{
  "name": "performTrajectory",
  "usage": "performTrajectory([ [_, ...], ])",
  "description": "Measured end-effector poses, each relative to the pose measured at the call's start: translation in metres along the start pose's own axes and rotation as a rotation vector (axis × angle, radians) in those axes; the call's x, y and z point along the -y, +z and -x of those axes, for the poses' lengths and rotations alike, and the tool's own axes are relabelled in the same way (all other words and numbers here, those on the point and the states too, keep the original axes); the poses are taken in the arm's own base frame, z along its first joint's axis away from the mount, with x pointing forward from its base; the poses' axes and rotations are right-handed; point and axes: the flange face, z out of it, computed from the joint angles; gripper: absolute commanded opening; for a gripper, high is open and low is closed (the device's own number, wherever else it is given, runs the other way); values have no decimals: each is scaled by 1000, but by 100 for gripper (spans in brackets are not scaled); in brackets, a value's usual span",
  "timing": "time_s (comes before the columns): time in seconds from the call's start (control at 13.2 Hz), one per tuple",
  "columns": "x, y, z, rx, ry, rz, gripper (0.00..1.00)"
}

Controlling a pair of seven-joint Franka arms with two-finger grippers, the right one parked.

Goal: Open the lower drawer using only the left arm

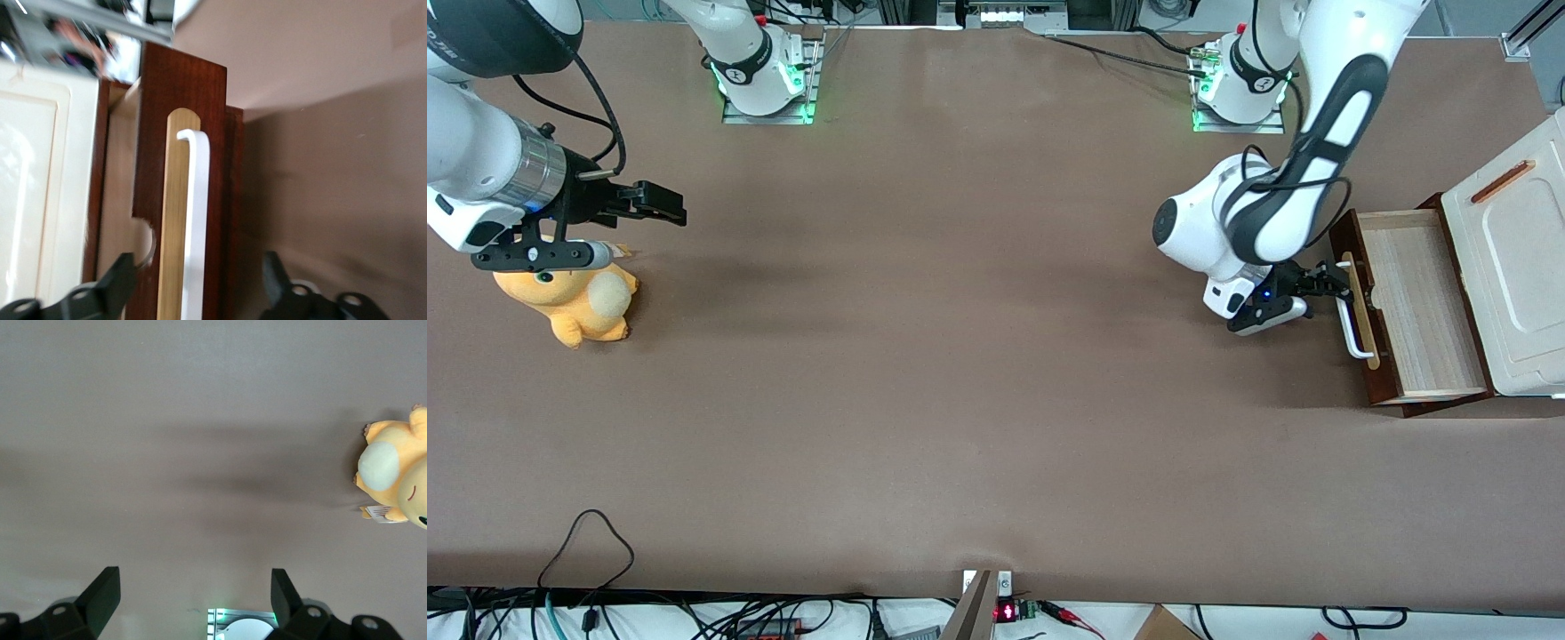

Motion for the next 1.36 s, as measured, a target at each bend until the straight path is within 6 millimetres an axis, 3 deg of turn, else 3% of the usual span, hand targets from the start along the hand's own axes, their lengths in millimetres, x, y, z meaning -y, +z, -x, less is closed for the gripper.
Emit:
performTrajectory([
  [0.3,90,-91,-45,118,-73,292,100],
  [0.45,151,-131,-59,189,-93,506,100],
  [0.53,182,-141,-66,227,-109,607,100],
  [0.68,239,-142,-80,261,-120,770,100],
  [0.91,294,-115,-88,243,-66,945,100],
  [1.06,313,-99,-88,214,-19,1003,100],
  [1.36,313,-100,-88,193,12,1010,100],
])
